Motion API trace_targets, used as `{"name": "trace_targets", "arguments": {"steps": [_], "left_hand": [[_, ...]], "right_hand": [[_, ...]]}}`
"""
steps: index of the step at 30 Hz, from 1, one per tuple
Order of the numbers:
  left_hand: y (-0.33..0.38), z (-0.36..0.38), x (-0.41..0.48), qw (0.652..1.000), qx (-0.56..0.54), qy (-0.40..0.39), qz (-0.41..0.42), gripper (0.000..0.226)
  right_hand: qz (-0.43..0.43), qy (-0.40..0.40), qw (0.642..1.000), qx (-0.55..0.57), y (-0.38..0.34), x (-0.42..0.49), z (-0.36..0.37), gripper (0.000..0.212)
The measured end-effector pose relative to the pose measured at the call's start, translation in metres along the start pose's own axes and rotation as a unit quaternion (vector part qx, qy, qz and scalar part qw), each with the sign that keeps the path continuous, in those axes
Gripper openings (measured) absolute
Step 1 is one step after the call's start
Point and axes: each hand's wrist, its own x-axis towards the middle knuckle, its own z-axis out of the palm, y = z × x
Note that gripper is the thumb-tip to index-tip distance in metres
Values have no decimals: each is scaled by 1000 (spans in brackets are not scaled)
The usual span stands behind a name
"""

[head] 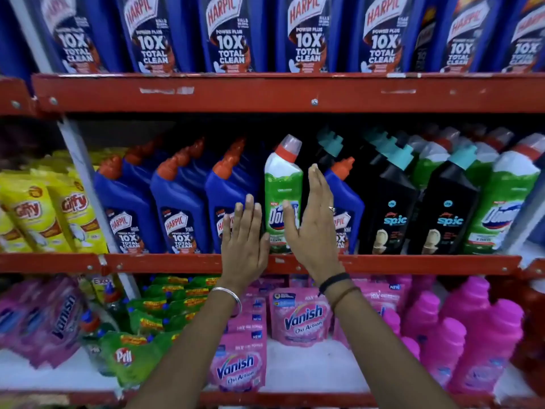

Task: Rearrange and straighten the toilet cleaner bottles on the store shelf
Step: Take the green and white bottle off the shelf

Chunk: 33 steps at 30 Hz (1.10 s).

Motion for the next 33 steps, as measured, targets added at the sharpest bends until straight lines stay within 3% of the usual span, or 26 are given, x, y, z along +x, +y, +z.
{"name": "trace_targets", "arguments": {"steps": [6,9,14,21,27,33], "left_hand": [[-20,32,-17,997,75,-15,-29,59],[-24,38,-21,995,95,8,-12,58],[-24,40,-21,995,102,15,-19,59],[-23,34,-18,994,109,5,-13,59],[-28,31,-18,993,117,-3,20,63],[-24,31,-22,992,127,-12,20,70]], "right_hand": [[109,-13,991,-72,-13,34,36,90],[132,3,987,-89,-8,40,42,87],[143,31,989,9,-11,31,32,76],[70,142,985,67,-25,-4,-22,76],[117,68,990,45,-14,-49,-55,78],[255,-40,963,75,29,-126,-43,69]]}}
